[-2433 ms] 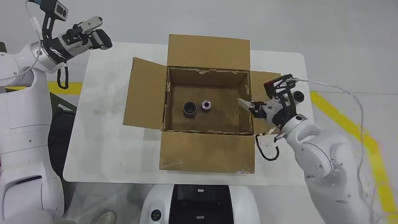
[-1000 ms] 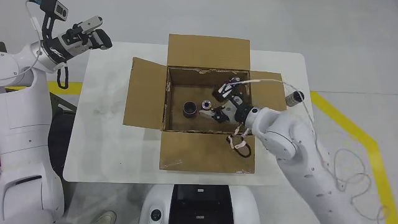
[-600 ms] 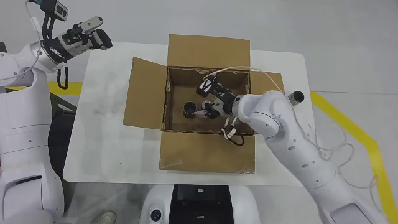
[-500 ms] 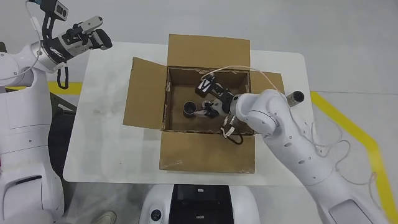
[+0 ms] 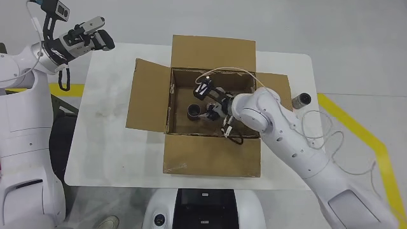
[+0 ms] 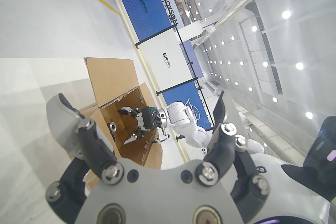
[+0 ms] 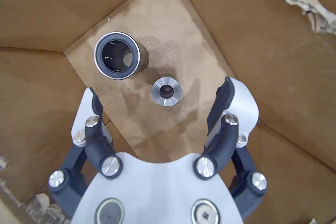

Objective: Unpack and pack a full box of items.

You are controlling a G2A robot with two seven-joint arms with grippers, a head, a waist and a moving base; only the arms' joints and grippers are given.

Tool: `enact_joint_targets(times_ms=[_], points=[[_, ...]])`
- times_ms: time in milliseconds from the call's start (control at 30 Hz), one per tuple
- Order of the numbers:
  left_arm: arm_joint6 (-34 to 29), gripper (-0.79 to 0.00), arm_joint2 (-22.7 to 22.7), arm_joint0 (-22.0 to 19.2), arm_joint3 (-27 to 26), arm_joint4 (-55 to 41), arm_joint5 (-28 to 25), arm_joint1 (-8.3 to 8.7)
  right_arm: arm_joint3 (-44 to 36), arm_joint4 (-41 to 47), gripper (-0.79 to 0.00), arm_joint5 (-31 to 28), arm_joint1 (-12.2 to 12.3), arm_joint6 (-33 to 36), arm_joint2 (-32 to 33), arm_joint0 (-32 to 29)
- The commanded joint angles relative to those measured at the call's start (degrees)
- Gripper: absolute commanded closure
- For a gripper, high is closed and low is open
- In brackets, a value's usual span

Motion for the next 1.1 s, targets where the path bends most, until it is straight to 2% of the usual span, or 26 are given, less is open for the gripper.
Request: enact_joint_targets(times_ms=[0,167,467,667,800,833,900,1067], points=[[0.0,-0.785,0.0,0.0,0.0,0.0,0.0,0.0,1.27,0.34,-0.776,0.39,-0.29,0.44,-0.36,0.68],[0.0,-0.785,0.0,0.0,0.0,0.0,0.0,0.0,4.66,0.8,-0.705,1.06,-1.22,1.01,-1.81,2.42],[0.0,-0.785,0.0,0.0,0.0,0.0,0.0,0.0,9.76,1.84,-0.69,0.59,-2.5,1.71,-3.68,4.15],[0.0,-0.785,0.0,0.0,0.0,0.0,0.0,0.0,11.92,2.17,-0.594,0.44,-3.13,1.33,-4.2,4.84],[0.0,-0.785,0.0,0.0,0.0,0.0,0.0,0.0,12.84,2.77,-0.462,-0.06,-3.44,1.46,-4.33,5.09],[0.0,-0.785,0.0,0.0,0.0,0.0,0.0,0.0,13.07,2.83,-0.394,-0.29,-3.5,1.54,-4.38,5.15],[0.0,-0.785,0.0,0.0,0.0,0.0,0.0,0.0,13.37,2.88,-0.342,-0.59,-3.59,1.57,-4.38,5.25],[0.0,-0.785,0.0,0.0,0.0,0.0,0.0,0.0,12.86,2.52,-0.055,-1.22,-3.54,2.25,-3.94,5.23]])
